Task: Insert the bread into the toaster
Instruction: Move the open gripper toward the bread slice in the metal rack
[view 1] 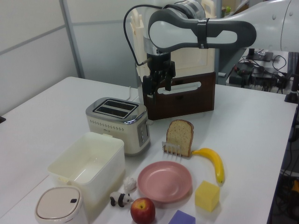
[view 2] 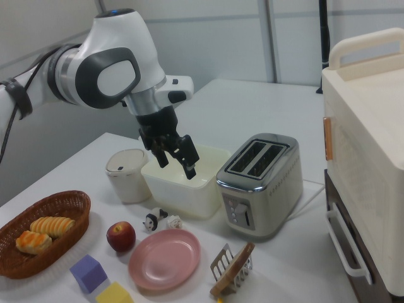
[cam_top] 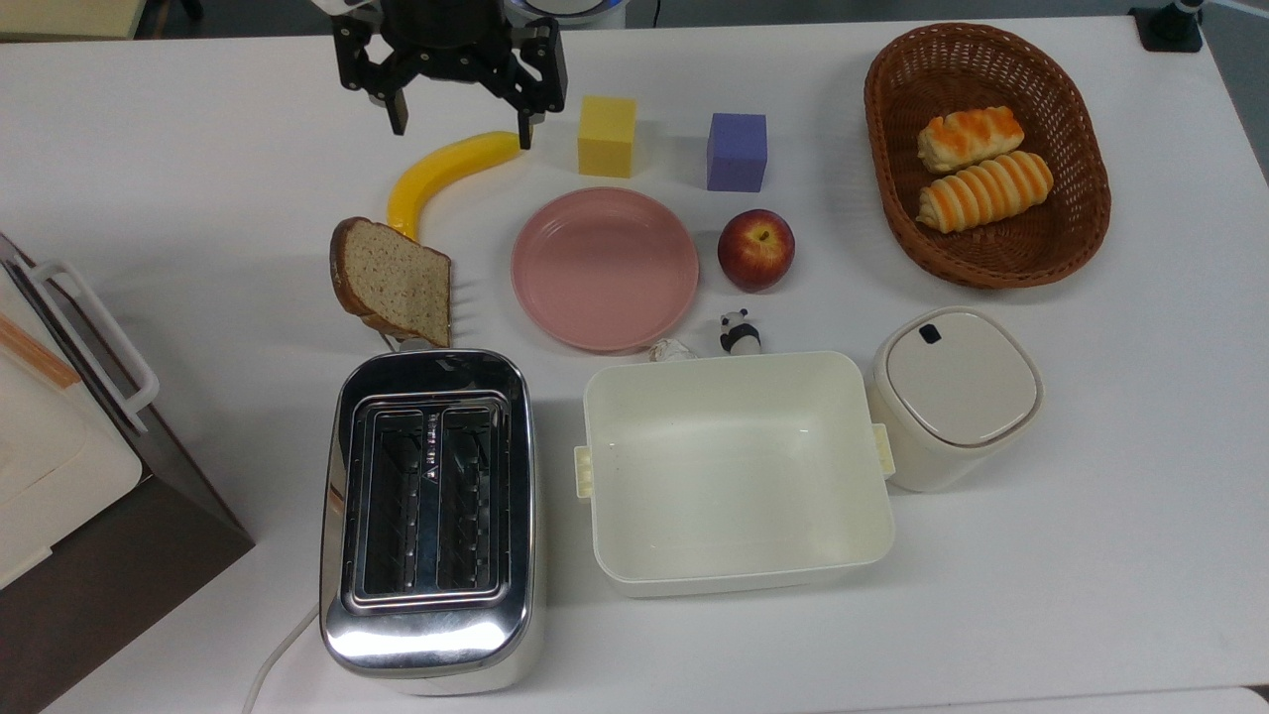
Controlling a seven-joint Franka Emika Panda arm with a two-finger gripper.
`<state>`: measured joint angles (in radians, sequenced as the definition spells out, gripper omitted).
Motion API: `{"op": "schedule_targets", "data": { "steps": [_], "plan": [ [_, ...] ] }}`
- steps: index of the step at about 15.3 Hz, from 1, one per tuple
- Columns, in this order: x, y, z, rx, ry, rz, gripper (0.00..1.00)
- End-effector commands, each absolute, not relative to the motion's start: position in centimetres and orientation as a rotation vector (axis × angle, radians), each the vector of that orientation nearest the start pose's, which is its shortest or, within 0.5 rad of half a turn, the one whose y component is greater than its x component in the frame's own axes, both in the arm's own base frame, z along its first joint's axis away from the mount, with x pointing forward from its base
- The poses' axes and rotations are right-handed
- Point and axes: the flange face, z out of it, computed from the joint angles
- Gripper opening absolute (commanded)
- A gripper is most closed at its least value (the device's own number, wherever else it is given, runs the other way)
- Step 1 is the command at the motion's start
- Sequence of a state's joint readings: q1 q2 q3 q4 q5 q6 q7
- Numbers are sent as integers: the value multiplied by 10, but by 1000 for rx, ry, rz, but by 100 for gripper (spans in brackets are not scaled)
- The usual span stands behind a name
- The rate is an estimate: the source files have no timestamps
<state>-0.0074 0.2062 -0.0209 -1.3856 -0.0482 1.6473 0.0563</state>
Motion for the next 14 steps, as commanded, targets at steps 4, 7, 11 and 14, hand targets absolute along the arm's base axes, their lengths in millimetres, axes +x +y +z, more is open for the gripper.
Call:
{"op": "schedule_targets", "data": {
  "steps": [4,7,11,14],
  "plan": [
    [612,-4,593,-3149,-39,15,100],
    [612,-5,593,-3148,-34,15,100],
    [612,-5,593,-3140,-32,14,100],
    [612,-10,593,-3131,-53,14,100]
  ]
}}
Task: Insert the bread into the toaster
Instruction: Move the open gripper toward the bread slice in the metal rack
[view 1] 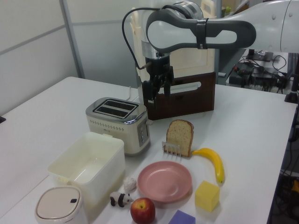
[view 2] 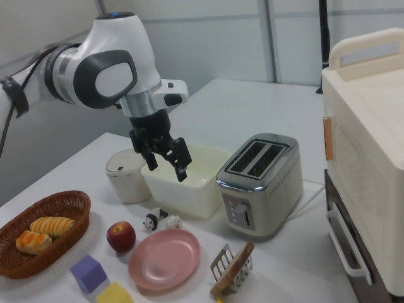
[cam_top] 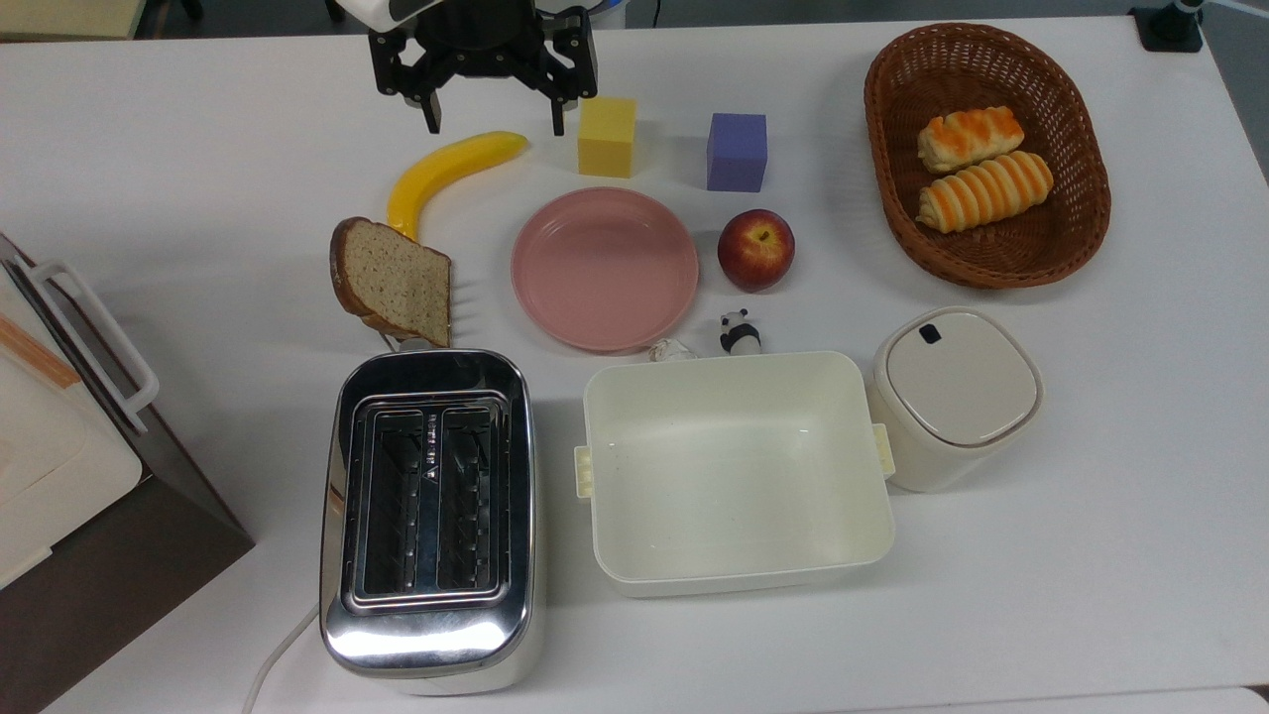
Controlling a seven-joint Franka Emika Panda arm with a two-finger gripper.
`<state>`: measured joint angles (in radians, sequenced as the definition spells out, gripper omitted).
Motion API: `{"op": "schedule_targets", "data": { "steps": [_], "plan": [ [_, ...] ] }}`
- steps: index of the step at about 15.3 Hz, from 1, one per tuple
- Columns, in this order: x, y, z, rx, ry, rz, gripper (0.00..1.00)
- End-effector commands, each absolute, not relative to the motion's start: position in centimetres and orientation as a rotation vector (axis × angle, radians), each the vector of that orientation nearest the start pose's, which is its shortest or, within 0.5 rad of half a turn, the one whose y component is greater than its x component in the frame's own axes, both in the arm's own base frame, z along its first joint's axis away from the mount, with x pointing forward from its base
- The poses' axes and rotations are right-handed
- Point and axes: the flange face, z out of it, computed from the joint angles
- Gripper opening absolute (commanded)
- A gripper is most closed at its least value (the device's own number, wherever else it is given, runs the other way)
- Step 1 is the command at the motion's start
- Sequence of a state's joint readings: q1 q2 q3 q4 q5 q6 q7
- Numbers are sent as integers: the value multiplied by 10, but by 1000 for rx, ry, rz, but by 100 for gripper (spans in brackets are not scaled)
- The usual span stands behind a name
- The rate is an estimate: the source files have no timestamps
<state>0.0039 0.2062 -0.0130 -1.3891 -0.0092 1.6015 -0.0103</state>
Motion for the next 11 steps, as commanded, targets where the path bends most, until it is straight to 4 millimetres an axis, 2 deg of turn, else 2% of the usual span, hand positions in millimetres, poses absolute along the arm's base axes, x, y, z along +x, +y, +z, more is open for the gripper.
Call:
{"op": "schedule_targets", "data": {
  "steps": [1,4,8,11],
  "plan": [
    [612,-16,593,-3131,-77,16,100],
    [612,-39,588,-3130,-101,25,97],
    [615,-71,565,-3126,-163,80,100],
    [615,-103,553,-3127,-195,109,100]
  ]
}}
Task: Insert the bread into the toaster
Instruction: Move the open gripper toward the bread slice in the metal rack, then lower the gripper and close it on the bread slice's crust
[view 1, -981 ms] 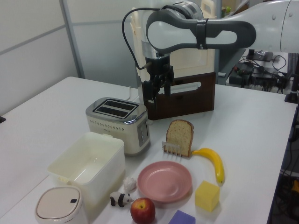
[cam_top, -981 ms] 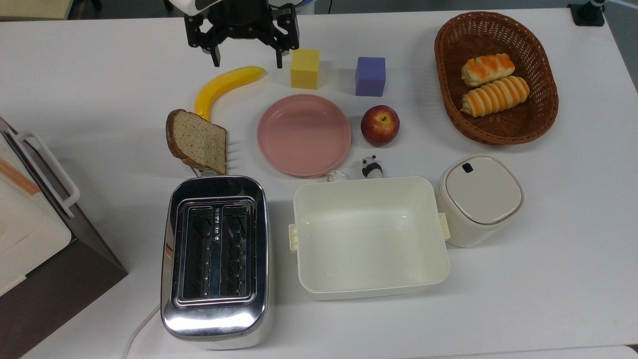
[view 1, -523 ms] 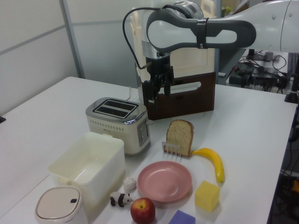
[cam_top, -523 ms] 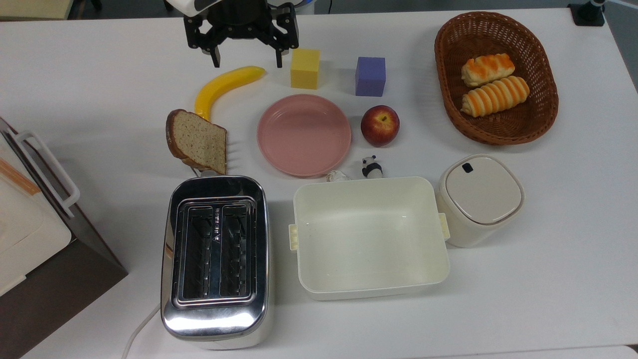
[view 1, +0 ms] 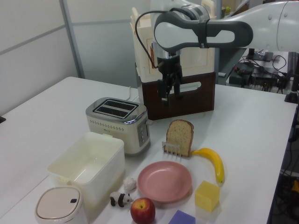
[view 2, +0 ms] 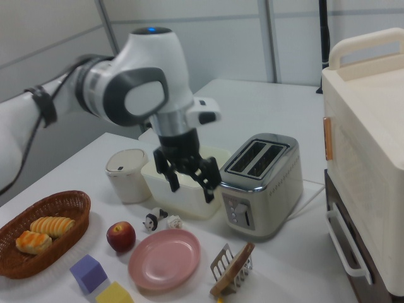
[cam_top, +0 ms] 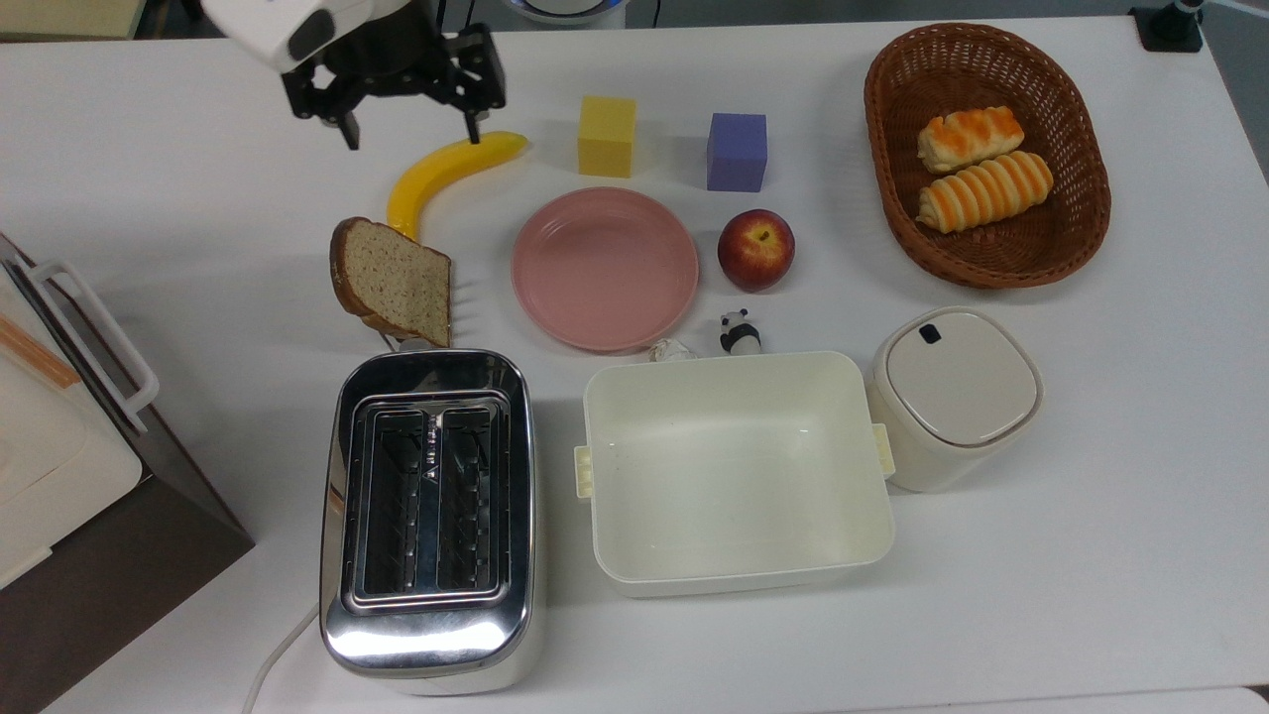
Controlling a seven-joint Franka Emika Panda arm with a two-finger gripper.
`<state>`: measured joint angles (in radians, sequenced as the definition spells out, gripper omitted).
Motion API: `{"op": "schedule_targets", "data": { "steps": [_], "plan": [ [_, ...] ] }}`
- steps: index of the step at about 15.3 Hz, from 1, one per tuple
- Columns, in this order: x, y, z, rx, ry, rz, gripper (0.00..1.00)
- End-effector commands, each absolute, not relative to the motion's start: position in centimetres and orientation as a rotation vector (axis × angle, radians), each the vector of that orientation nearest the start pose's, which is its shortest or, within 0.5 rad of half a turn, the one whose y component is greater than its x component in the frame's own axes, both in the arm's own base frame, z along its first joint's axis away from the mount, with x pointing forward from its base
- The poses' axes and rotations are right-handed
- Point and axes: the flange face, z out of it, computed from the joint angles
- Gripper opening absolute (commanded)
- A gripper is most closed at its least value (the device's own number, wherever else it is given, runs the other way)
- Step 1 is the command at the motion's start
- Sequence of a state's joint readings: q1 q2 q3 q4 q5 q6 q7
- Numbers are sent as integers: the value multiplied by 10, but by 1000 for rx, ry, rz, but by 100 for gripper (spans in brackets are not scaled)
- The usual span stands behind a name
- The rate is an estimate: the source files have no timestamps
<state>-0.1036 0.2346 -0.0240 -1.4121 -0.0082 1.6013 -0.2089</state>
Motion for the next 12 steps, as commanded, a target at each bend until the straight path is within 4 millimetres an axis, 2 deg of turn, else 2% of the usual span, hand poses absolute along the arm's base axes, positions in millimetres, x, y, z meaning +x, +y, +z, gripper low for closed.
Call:
{"op": "schedule_targets", "data": {
  "steps": [1,4,10,12],
  "plan": [
    [616,-114,545,-3122,-229,125,100],
    [621,-142,524,-3135,-251,124,100],
    [623,-171,466,-3174,-287,108,100],
    [629,-175,449,-3181,-293,123,100]
  ]
}}
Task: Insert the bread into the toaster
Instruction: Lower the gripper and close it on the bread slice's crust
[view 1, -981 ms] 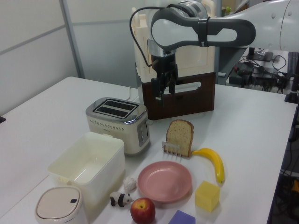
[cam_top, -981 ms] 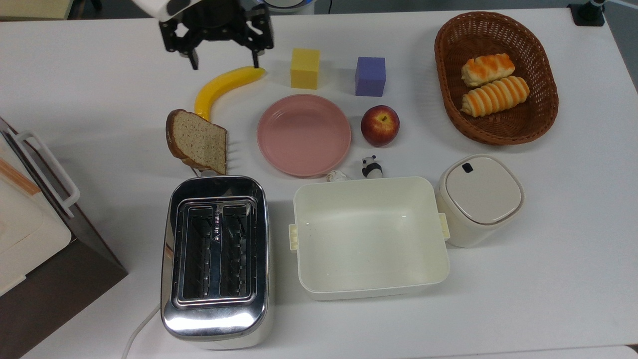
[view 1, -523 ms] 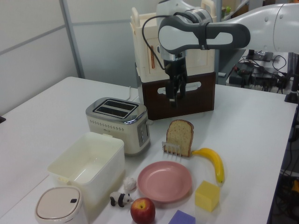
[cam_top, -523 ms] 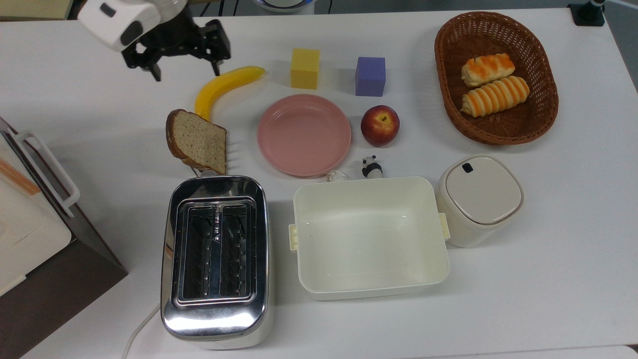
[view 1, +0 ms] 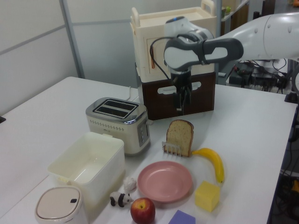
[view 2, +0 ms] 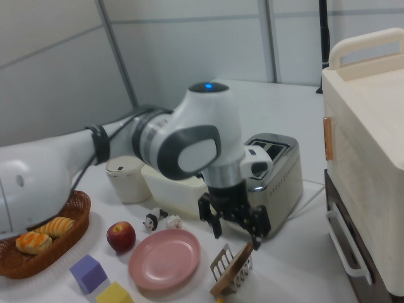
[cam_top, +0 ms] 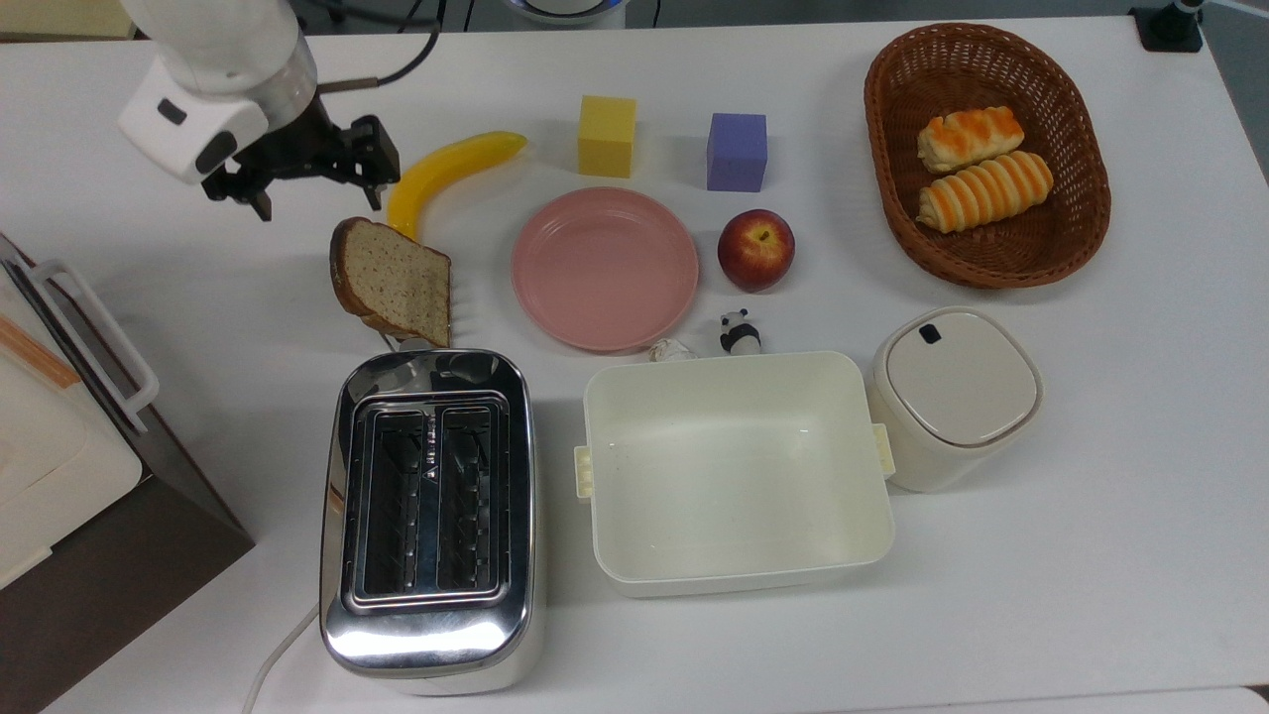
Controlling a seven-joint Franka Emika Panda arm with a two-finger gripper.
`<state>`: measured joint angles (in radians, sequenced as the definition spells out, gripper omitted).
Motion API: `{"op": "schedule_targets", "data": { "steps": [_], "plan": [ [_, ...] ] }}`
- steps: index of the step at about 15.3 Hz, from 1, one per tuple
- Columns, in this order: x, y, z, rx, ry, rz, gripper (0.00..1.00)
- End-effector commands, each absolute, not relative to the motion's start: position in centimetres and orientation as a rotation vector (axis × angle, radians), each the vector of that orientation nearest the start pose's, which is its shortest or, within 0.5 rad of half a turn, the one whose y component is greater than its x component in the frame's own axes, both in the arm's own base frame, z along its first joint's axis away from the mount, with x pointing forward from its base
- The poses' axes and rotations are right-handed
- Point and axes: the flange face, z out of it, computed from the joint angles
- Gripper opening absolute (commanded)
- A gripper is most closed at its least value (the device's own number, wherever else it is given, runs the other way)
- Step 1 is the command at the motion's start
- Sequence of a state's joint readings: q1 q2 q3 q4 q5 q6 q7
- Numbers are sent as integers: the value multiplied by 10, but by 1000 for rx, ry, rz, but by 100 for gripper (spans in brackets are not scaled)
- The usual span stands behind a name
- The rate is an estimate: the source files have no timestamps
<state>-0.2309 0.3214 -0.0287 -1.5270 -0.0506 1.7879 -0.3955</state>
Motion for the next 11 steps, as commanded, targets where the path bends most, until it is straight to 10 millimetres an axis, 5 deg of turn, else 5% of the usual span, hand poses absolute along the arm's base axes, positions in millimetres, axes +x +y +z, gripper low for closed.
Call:
{"op": "schedule_targets", "data": {
  "steps": [1,3,6,11],
  "plan": [
    [630,-175,446,-3189,-298,123,94],
    [631,-176,431,-3189,-311,156,82],
    [630,-177,408,-3199,-326,161,78],
    [631,-168,398,-3194,-320,150,35]
  ]
}}
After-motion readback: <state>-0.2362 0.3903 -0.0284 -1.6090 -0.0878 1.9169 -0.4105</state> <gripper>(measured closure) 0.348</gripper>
